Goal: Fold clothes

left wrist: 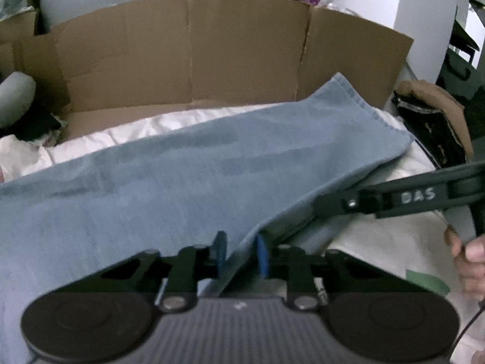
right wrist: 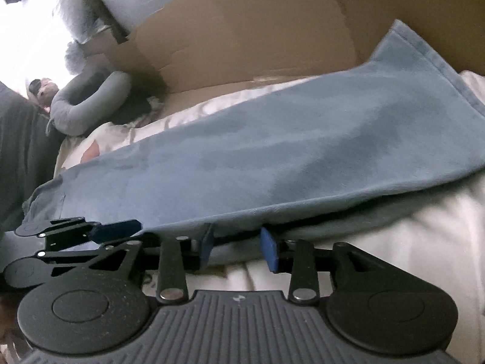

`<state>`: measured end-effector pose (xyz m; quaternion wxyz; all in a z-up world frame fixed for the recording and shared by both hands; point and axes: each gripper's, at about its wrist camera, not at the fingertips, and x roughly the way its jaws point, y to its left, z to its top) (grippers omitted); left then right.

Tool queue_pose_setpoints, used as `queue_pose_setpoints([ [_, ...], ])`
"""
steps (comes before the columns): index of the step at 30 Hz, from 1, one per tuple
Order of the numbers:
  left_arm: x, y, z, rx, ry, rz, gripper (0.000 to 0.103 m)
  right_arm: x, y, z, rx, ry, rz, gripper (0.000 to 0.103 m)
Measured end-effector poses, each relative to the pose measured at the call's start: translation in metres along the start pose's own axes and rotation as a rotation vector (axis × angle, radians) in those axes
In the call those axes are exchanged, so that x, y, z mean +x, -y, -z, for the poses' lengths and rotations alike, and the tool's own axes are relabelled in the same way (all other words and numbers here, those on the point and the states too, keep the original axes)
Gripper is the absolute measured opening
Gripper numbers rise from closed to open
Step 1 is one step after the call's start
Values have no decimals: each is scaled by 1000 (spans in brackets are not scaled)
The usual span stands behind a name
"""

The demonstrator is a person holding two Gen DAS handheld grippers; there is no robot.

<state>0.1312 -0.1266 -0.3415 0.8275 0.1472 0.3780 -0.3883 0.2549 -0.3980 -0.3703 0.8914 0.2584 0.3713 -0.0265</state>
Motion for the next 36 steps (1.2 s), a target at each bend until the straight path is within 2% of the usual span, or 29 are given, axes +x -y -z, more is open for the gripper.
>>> queue_pose_setpoints([
  [4, -1, -1, -1, 8, 5, 0, 17, 11, -12, -6, -39, -5, 7, 43],
  [8, 0, 1, 1, 21, -2, -2, 16, 24, -13, 3, -58, -80, 16, 43],
  [17, 10, 13, 17, 74, -57, -3, 17, 19, -16, 22, -121, -122, 30, 43],
  [21, 13, 22, 32, 117, -79, -11, 18, 16, -13, 23, -106, -132, 22, 43],
  [27, 1, 23, 38, 123, -84, -23, 25, 10, -10, 22, -66, -153, 1, 43],
  [29, -4, 20, 38, 113, -94, -37, 41, 7, -10, 23, -54, -157, -4, 43],
  [31, -15, 17, 39, 112, -86, -59, 48, 3, -10, 24, -47, -160, -13, 43],
  [34, -29, 11, 45, 84, -88, -66, 54, -5, -12, 26, -56, -157, -35, 43],
  [36, -36, 5, 51, 61, -96, -89, 54, -10, -13, 26, -60, -153, -51, 43],
])
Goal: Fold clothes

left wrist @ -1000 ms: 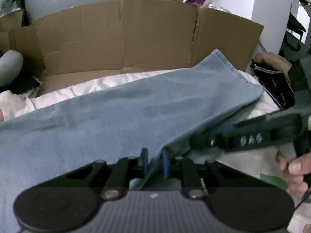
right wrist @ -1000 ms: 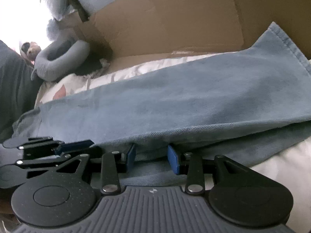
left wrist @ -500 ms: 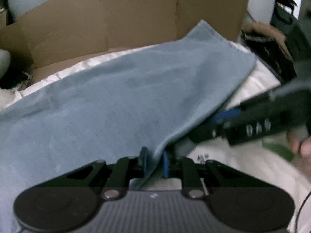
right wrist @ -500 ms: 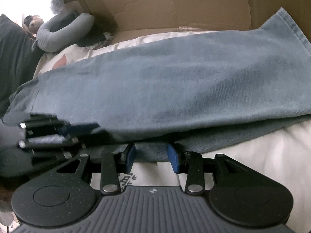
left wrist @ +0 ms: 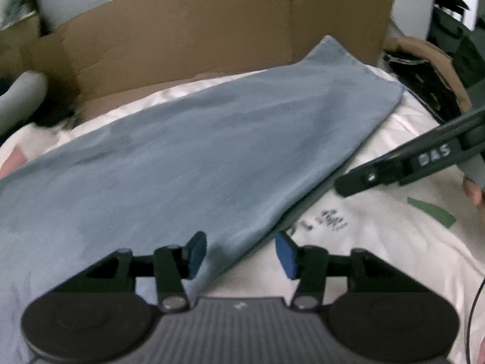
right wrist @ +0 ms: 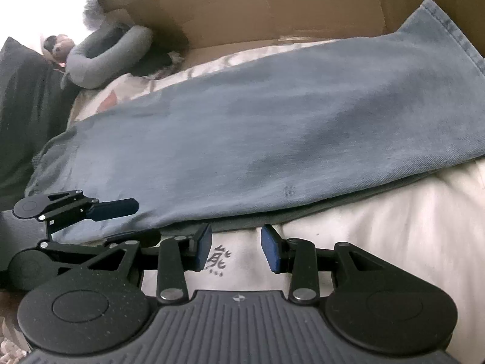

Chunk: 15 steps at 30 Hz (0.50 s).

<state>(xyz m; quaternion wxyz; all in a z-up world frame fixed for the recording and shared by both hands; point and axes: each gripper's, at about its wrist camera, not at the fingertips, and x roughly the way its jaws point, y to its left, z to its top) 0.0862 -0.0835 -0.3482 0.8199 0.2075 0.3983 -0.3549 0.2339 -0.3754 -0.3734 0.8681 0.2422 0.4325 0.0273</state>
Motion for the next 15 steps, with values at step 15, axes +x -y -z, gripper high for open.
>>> queue_pose_setpoints([
  [15, -19, -47, 44, 7, -49, -195, 75, 9, -26, 0, -41, -6, -41, 43],
])
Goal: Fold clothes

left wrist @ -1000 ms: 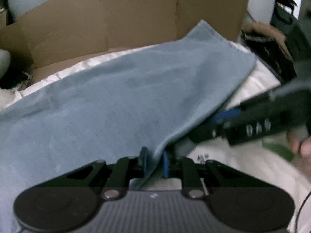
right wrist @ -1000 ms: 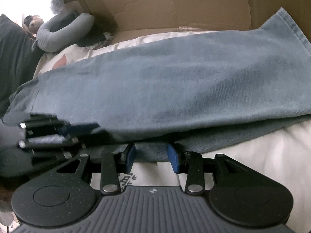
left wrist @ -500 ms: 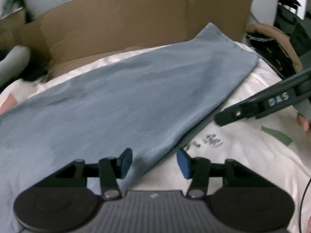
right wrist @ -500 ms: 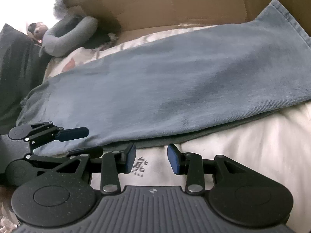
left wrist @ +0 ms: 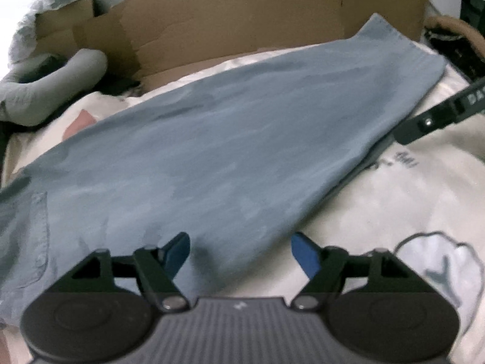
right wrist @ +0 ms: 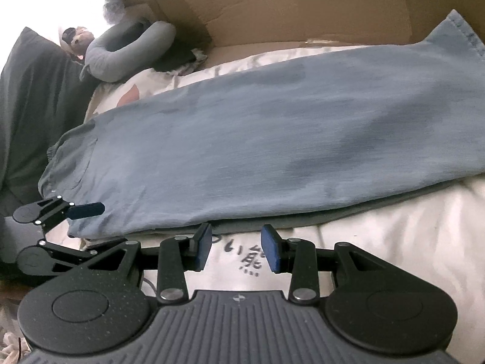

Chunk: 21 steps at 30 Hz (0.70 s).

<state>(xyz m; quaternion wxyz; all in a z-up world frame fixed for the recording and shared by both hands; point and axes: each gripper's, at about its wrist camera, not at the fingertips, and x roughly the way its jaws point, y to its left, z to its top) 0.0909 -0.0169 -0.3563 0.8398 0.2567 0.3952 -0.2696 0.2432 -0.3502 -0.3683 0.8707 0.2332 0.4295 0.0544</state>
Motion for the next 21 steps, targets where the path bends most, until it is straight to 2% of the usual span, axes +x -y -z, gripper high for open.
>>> queue_pose_setpoints([
  [4, -1, -15, 1, -78, 11, -10, 75, 12, -14, 1, -25, -21, -6, 43],
  [11, -11, -34, -5, -151, 52, -10, 75, 34, -44, 13, -33, -19, -11, 43],
  [21, -13, -42, -6, -195, 57, -50, 75, 59, -81, -7, -113, 2, -49, 43],
])
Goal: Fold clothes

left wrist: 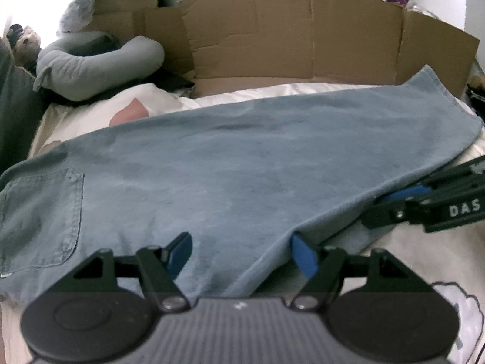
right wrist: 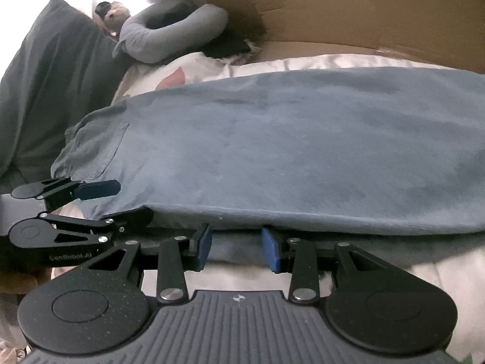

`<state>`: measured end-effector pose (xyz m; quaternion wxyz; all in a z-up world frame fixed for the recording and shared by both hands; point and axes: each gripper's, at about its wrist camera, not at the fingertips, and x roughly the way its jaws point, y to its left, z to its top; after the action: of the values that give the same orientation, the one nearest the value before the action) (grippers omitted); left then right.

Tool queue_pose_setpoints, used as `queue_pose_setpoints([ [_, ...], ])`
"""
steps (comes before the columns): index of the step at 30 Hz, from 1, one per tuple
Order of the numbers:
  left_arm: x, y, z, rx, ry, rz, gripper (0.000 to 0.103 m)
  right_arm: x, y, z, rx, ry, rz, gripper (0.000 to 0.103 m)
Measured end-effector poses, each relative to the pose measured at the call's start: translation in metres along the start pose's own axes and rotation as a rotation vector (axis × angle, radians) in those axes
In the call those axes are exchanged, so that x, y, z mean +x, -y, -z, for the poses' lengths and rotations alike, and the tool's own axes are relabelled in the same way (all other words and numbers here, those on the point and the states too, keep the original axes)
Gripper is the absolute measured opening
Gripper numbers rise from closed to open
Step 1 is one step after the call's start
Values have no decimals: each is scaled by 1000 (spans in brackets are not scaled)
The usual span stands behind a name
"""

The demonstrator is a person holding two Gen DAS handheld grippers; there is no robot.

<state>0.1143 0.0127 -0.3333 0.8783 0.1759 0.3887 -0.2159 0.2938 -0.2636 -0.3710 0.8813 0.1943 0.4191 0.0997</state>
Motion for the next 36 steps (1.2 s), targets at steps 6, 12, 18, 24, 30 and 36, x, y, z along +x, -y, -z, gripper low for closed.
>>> queue_pose_setpoints([
  [6, -1, -2, -3, 3, 10, -13, 75, 12, -7, -6, -7, 1, -10, 43],
  [12, -5, -2, 1, 5, 0, -25, 75, 25, -9, 0, -37, -33, 9, 43],
  [18, -14, -8, 14, -1, -38, -63, 75, 23, -4, 3, -53, -39, -3, 43],
  [24, -24, -16, 31, -54, -70, -125, 76, 19, 3, -7, 21, -17, -31, 42],
  [30, -29, -27, 47, -144, -101, -177, 80, 14, 4, -13, 29, 6, -57, 42],
  [36, -20, -45, 56, -345, -104, -182, 80, 14, 4, -18, 47, 15, -67, 42],
])
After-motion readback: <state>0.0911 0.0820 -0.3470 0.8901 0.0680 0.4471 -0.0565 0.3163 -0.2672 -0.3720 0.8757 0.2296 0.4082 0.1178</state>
